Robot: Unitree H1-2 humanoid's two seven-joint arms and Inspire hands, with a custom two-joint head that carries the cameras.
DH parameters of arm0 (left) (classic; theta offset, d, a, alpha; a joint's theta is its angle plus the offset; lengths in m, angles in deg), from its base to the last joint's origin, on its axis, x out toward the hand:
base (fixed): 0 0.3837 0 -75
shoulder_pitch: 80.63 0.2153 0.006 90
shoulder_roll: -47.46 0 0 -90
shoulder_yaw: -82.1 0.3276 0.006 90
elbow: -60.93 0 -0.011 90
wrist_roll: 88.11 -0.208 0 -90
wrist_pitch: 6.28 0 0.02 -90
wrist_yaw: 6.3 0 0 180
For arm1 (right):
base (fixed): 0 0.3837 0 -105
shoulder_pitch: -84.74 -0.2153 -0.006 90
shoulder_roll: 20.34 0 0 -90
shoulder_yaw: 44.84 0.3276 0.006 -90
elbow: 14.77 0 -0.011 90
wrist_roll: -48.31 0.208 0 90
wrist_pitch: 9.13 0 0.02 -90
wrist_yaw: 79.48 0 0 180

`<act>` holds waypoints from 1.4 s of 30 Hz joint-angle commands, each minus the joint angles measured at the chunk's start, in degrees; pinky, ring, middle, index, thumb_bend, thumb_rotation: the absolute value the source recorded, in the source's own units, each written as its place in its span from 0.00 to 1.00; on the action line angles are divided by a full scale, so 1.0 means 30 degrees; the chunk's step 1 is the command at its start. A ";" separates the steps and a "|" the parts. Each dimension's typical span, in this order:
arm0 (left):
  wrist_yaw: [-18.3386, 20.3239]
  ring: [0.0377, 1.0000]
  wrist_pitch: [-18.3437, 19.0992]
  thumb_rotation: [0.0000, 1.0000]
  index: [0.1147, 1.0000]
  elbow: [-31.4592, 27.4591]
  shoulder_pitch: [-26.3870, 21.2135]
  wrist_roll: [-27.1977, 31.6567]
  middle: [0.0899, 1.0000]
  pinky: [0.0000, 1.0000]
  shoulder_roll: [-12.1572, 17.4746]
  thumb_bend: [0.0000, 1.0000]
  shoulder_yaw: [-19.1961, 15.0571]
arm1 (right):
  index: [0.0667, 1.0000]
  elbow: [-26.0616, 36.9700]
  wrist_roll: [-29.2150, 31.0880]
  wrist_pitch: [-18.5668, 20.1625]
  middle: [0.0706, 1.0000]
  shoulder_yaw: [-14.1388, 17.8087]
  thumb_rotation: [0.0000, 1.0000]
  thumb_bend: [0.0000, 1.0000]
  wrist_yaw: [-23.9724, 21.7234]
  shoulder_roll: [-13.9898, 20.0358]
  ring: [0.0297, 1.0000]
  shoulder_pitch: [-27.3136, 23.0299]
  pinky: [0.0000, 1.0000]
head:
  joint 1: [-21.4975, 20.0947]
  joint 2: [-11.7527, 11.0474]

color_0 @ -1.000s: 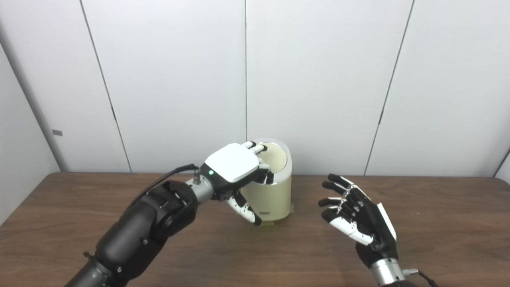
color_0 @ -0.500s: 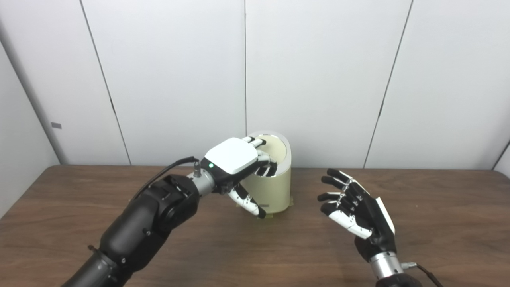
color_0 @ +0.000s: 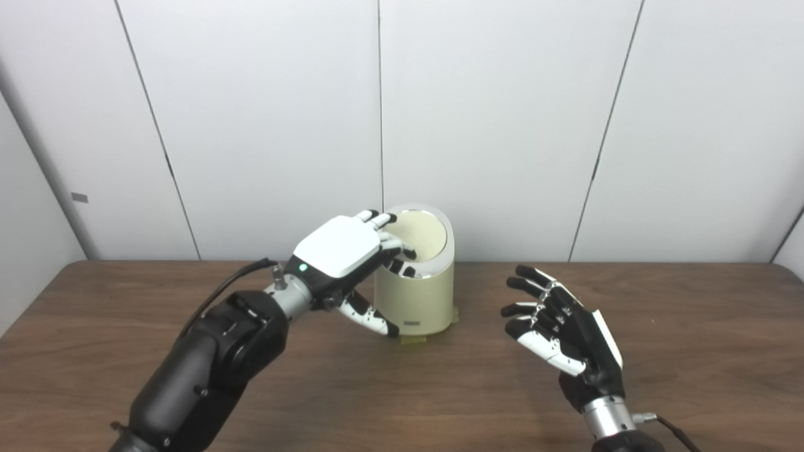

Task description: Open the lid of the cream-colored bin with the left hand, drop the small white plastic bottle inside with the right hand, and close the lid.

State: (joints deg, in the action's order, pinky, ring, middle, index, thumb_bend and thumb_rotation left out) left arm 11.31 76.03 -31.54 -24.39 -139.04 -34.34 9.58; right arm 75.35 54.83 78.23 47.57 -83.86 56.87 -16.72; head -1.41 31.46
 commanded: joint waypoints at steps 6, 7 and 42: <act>-0.3054 0.97 0.0337 0.37 0.82 -0.1962 0.0725 -0.0245 0.83 1.00 -0.0342 0.77 -0.1867 | 0.74 0.0613 0.0305 -0.0327 0.73 0.0094 0.31 0.66 -0.0023 0.0015 0.57 -0.0532 0.45 | 0.0060 0.0008; -0.3271 0.97 0.0376 0.36 0.83 -0.2106 0.0980 -0.0084 0.84 1.00 -0.0434 0.77 -0.2076 | 0.74 0.0559 0.0324 -0.0342 0.73 0.0114 0.30 0.67 -0.0032 0.0032 0.57 -0.0530 0.45 | 0.0059 0.0002; -0.3557 0.57 0.3573 0.12 0.72 -0.1610 0.7797 1.9373 0.65 0.43 -0.6113 0.60 -0.8145 | 0.76 -0.0367 -0.0614 -0.2363 0.74 0.0569 0.31 0.69 0.0623 0.0449 0.59 -0.0088 0.47 | 0.0405 -0.0077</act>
State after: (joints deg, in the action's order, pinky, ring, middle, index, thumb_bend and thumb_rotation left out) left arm 0.98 87.35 -34.45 1.23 -81.69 -53.10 -15.00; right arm 72.91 52.99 74.28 48.83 -82.46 58.30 -15.43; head -0.09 31.29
